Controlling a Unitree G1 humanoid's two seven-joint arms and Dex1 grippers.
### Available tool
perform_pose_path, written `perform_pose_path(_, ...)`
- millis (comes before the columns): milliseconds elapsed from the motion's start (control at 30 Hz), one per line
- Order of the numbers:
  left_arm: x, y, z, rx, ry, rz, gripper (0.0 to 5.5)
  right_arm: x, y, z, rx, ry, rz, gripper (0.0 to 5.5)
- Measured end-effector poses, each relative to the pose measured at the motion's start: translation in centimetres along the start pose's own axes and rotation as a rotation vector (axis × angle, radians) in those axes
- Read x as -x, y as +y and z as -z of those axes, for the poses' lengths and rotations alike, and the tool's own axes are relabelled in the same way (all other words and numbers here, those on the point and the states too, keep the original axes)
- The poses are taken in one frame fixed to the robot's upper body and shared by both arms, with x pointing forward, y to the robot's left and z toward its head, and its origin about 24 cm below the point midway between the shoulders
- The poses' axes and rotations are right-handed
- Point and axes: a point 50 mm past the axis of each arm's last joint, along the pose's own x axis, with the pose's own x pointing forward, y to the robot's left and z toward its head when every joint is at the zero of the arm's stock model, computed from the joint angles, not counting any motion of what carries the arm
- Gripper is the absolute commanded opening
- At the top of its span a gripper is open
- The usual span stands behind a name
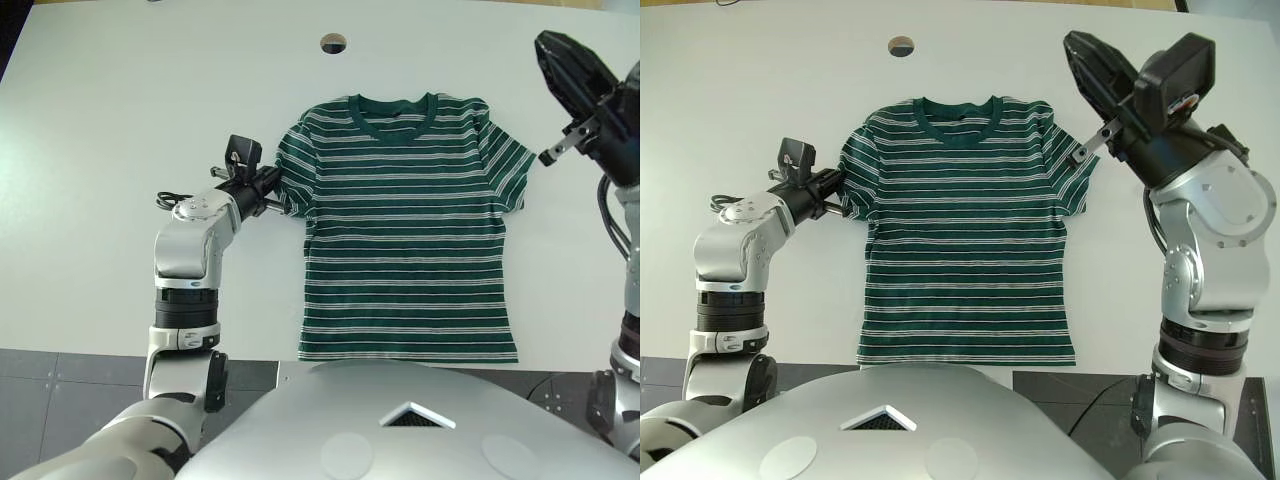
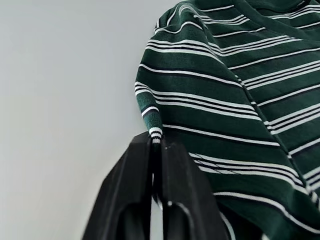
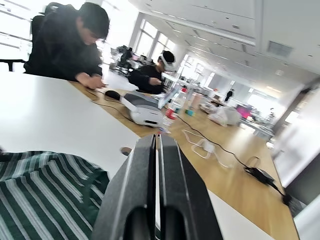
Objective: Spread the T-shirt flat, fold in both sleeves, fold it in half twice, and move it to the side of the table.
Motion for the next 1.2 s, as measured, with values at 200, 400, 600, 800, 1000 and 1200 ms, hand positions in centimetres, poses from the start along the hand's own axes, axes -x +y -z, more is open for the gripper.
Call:
perform_pose_path(200, 0.0, -2.8, -2.1, 0.036, -0.13, 0.103, 0.1, 0.7, -1.9, 5.3, 0.062, 0.293, 0.185, 0.1)
perform_pose_path(400, -0.8, -5.8, -2.9, 0.006, -0.152, 0.196, 0.1, 1.7, 0.0, 10.0, 0.029, 0.541, 0.125, 0.1)
perform_pose_path(600, -2.5, -8.1, -3.0, -0.059, -0.128, 0.239, 0.1, 2.6, 0.9, 13.3, -0.087, 0.712, 0.154, 0.92)
perform_pose_path(800, -4.1, -9.7, -2.4, -0.066, -0.093, 0.27, 0.79, 2.5, -0.7, 14.1, -0.142, 0.743, 0.266, 1.98)
perform_pose_path(1000, -4.7, -10.2, -1.5, -0.071, -0.07, 0.3, 1.02, 2.1, -2.0, 14.1, -0.162, 0.733, 0.327, 2.36)
perform_pose_path(1200, -2.7, -10.4, -4.8, -0.074, -0.297, 0.371, 1.02, 2.0, -1.3, 15.4, -0.259, 0.787, 0.261, 2.36)
